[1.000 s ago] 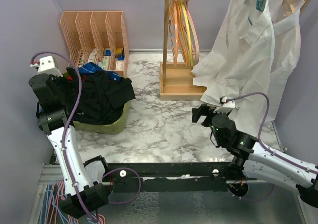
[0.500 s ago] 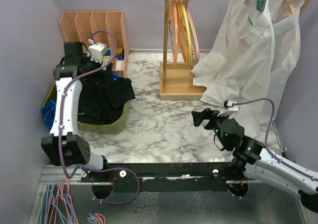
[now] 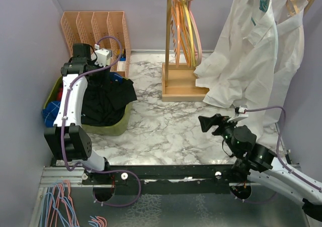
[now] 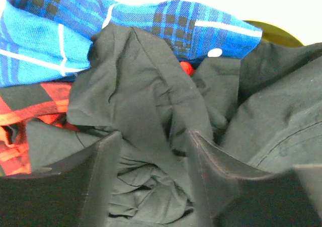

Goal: Place the shirt on the hanger

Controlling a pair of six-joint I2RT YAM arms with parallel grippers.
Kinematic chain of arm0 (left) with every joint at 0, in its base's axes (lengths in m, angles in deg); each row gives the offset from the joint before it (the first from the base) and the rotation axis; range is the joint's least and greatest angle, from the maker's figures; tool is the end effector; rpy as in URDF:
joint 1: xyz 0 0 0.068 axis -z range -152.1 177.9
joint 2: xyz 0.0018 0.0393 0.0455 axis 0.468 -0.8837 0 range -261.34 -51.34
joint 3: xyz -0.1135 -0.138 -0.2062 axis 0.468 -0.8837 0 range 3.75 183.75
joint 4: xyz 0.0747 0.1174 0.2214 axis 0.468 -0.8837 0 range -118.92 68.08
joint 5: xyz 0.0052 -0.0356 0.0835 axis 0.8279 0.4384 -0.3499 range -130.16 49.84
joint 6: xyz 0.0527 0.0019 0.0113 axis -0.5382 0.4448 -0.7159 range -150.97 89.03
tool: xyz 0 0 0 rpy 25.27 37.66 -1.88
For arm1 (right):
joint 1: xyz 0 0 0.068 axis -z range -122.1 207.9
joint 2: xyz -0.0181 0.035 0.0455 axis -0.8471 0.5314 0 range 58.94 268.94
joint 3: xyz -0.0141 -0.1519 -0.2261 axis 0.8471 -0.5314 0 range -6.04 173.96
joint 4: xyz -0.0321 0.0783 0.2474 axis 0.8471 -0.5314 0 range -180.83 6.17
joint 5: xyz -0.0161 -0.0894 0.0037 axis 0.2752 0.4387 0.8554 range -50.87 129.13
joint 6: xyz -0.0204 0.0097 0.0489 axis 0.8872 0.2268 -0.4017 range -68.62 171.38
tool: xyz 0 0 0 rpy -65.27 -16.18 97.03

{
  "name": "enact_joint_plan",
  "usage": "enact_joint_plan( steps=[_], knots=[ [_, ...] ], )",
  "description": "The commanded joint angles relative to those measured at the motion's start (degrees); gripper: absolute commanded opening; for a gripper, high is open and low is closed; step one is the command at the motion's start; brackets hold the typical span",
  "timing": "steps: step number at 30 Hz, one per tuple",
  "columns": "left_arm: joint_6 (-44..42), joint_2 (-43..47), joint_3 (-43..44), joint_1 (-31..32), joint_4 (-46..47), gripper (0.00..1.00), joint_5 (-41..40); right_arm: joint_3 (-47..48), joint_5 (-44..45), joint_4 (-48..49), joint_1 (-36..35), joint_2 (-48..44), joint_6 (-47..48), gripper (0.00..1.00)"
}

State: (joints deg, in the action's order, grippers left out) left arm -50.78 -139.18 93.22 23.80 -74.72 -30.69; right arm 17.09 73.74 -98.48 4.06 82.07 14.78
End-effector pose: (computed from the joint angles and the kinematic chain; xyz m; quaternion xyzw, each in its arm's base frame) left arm 0.3213 0.0171 0.3593 0.1556 0.9273 -0.0075 0.3403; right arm 0.0884 0.0868 0.2511 0.0665 0.7744 0.2483 0.5782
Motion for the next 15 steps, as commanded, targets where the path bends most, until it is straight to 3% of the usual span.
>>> enact_joint_plan(
  steps=[1, 3, 4, 8, 9, 10, 12, 15],
  knots=[
    [0.51, 0.51, -0.56, 0.14, -0.50, 0.40, 1.70, -0.65, -0.45, -1.65, -0.21, -2.63, 0.36, 0.99],
    [0.12, 1.08, -0.97, 0.14, -1.41, 0.25, 3.74, -0.64, -1.35, -1.12, -0.16, -2.38, 0.57, 0.99],
    [-0.26, 1.37, -1.00, 0.21, -2.26, 0.22, 4.69, -0.67, -1.95, -0.69, -0.20, -2.06, 0.63, 0.99],
    [-2.99, 2.33, -0.73, 0.53, -6.36, 0.21, 7.34, -1.13, -5.04, 2.21, -0.21, 0.32, 0.94, 0.99],
    [-3.14, 2.77, -0.47, 0.62, -6.97, 0.03, 7.28, -1.30, -5.79, 3.50, -0.19, 1.10, 1.37, 0.99],
    [-3.17, 3.33, 0.32, 0.59, -7.71, 0.00, 7.28, -1.48, -8.62, 5.44, -0.21, 1.94, 2.94, 0.99],
    [-3.99, 4.25, 4.38, 0.83, -11.08, 0.00, 10.02, -1.67, -15.62, 13.33, -0.21, 4.93, 8.03, 0.99],
    [-7.05, 6.19, 15.39, 1.51, -17.97, 0.00, 18.53, 2.30, -27.06, 25.02, -0.19, 16.72, 12.59, 0.99]
  ],
)
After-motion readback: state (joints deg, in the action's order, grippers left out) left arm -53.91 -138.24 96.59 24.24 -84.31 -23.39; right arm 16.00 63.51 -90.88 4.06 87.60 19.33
